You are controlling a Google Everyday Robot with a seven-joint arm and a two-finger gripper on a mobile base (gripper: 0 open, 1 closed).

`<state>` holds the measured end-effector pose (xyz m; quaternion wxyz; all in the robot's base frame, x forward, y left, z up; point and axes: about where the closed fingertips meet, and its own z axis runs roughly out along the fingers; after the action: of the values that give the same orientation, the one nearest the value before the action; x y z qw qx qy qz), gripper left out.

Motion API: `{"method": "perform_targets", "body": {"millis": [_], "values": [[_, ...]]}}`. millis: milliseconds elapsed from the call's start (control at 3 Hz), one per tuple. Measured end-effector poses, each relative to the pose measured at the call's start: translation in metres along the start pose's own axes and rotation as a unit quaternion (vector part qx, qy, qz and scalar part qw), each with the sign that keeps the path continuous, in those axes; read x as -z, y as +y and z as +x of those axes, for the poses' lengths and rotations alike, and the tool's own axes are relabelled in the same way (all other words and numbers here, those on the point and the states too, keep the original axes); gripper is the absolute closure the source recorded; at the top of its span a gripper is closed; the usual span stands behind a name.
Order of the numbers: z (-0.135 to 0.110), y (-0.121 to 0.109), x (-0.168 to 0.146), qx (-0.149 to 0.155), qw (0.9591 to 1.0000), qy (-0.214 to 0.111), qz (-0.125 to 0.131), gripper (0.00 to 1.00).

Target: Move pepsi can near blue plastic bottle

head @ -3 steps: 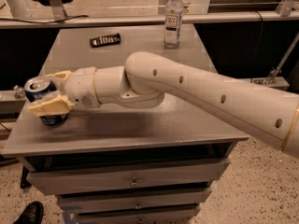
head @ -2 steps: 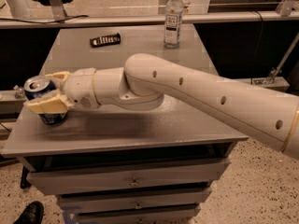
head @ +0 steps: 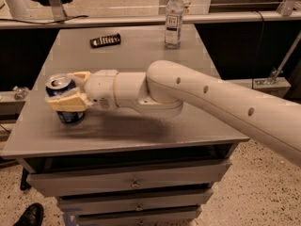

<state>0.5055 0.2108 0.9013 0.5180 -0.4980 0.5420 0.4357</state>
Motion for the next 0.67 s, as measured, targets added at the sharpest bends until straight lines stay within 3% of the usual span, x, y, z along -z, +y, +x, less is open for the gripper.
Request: {"method": "perform_targets", "body": {"millis": [333,667], "values": [[-0.018,-0.033,0.0676,0.013,0.998,0.002,0.061,1.0],[-0.018,-0.033,0.0676,0.013,0.998,0.002,0.061,1.0]]}}
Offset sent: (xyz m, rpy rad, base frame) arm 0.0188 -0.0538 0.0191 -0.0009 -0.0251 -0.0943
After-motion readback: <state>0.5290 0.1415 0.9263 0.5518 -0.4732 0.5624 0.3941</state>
